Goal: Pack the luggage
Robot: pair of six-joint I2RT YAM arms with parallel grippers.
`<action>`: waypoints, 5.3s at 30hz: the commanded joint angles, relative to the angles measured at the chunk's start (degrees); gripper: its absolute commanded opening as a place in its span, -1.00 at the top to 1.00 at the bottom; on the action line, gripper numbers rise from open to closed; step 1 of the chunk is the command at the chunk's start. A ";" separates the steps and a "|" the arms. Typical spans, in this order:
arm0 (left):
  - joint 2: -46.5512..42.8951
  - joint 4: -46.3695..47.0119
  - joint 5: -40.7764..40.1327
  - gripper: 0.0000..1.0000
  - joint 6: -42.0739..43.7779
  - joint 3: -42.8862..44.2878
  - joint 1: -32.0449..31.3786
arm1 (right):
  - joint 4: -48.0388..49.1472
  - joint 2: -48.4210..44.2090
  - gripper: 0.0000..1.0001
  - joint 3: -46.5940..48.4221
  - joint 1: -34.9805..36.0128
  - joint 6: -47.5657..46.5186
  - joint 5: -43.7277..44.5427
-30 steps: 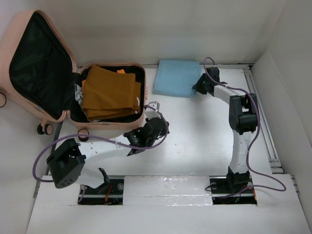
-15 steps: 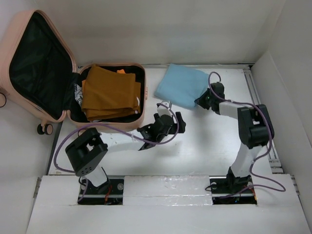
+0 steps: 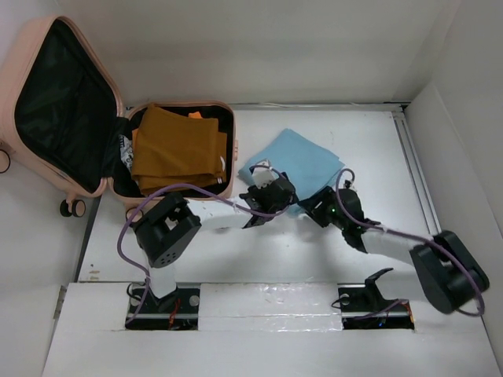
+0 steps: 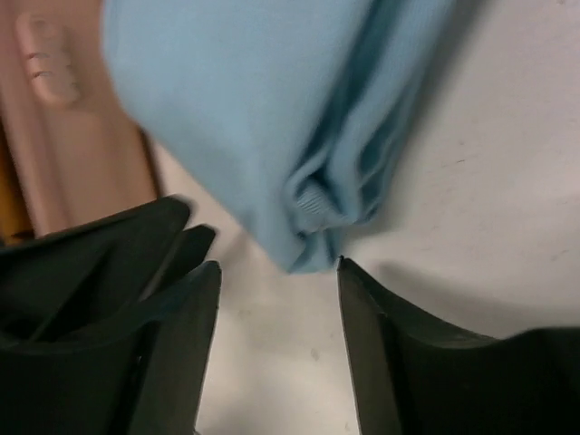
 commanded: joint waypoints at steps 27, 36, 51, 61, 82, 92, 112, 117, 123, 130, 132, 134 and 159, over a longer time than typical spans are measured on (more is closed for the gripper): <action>13.72 -6.09 3.21 0.37 -7.67 8.78 8.68 | -18.23 -39.31 -0.47 1.91 2.89 -8.39 8.40; 13.63 -2.04 4.88 1.00 4.01 14.04 11.05 | -19.81 -43.88 -0.45 8.68 7.63 -10.32 10.15; 7.77 -29.20 13.49 1.00 42.96 54.39 23.59 | -19.47 -44.95 -0.45 11.95 10.54 -14.46 17.37; -12.11 -24.11 24.26 1.00 40.15 33.49 58.01 | -17.71 -44.24 -0.45 8.87 11.06 -16.92 15.70; -10.51 -32.36 0.53 -0.23 28.73 28.04 67.30 | -16.30 -37.92 -0.66 10.00 11.07 -19.73 6.66; -35.04 -25.51 -18.49 -0.43 24.41 11.41 67.30 | -14.37 -33.43 -0.57 11.15 12.74 -22.10 1.55; -23.92 -54.74 -44.96 -0.34 21.81 33.07 70.80 | -12.61 -28.60 -0.45 12.73 13.26 -25.97 -9.26; -19.25 -55.49 -37.77 -0.23 25.01 39.80 76.01 | -12.61 -26.22 -0.45 13.35 13.26 -26.50 -10.49; -19.86 -49.14 -39.94 0.40 28.29 37.42 72.49 | -11.55 -24.47 -0.45 13.35 13.26 -26.50 -11.02; -26.52 -46.50 -40.55 1.00 28.39 31.38 63.73 | -11.55 -24.46 -0.45 13.87 13.79 -26.50 -8.75; -33.37 -39.10 -42.04 1.00 30.89 26.12 48.37 | -12.16 -24.46 -0.45 13.87 13.79 -27.03 -6.28; -37.85 -36.94 -41.79 1.00 31.72 18.55 37.82 | -12.17 -23.77 -0.45 13.87 13.79 -27.03 -6.28; -40.14 -20.58 -15.95 -0.51 41.29 17.89 31.22 | -13.22 -10.59 1.00 21.78 16.69 -24.65 2.07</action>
